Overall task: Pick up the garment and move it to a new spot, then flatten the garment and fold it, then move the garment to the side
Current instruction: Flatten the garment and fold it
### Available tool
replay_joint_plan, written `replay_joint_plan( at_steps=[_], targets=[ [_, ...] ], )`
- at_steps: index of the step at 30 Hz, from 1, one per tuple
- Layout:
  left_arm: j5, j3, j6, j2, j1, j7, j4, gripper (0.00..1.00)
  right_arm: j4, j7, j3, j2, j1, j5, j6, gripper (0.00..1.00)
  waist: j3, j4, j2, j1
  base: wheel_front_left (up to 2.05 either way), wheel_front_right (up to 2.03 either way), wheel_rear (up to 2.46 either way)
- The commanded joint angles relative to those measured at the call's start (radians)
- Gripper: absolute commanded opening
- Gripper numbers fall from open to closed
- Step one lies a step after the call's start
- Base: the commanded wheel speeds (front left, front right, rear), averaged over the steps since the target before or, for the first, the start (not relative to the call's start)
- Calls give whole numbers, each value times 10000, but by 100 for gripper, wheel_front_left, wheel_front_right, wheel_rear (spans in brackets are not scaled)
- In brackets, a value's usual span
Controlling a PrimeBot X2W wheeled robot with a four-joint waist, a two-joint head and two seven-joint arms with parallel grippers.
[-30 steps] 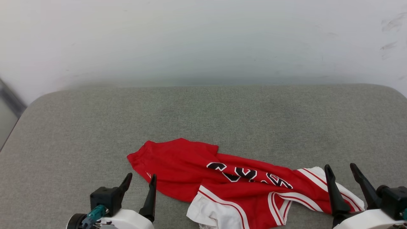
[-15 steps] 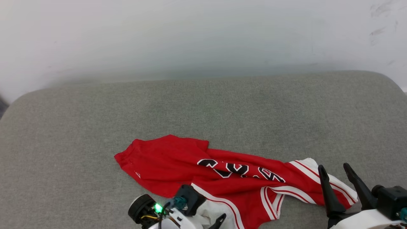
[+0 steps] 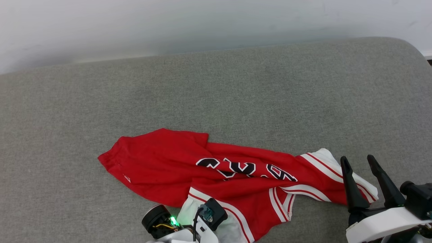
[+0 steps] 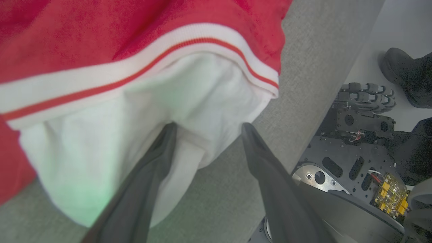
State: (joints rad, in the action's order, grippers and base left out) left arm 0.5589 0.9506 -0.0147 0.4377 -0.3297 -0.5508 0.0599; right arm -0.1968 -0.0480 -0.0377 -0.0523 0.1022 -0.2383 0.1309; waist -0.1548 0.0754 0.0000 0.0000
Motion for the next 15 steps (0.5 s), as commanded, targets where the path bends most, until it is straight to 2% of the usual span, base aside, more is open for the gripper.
replay_joint_plan(
  at_steps=[1, 7, 8, 10, 11, 15],
  targets=[
    [12, 149, -91, 86, -181, -377, 273, 100, 59, 97, -5, 29, -173, -20, -3, 100, -142, 73, 0, 0, 0, 0, 0],
    [130, 565, -129, 394, -95, -1654, 940, 100, 183, 196, 16, 30, -279, -86, -3, 100, -168, 70, 0, 0, 0, 0, 0],
    [150, 624, -146, 424, -64, -1813, 1014, 62, 202, 214, 19, 30, -308, -98, -3, 100, -161, 64, 0, 0, 0, 0, 0],
    [213, 684, -116, 444, -14, -2015, 1183, 9, 217, 235, 48, 30, -377, -122, -3, 100, -142, 51, 0, 0, 0, 0, 0],
    [196, 676, -70, 453, -20, -1998, 1247, 0, 234, 245, 47, 30, -387, -141, -3, 100, -120, 44, 0, 0, 0, 0, 0],
    [215, 431, 115, 317, 2, -1476, 1233, 0, 241, 292, -4, 30, -315, -180, -3, 100, -6, -57, 0, 0, 0, 0, 0]
  ],
)
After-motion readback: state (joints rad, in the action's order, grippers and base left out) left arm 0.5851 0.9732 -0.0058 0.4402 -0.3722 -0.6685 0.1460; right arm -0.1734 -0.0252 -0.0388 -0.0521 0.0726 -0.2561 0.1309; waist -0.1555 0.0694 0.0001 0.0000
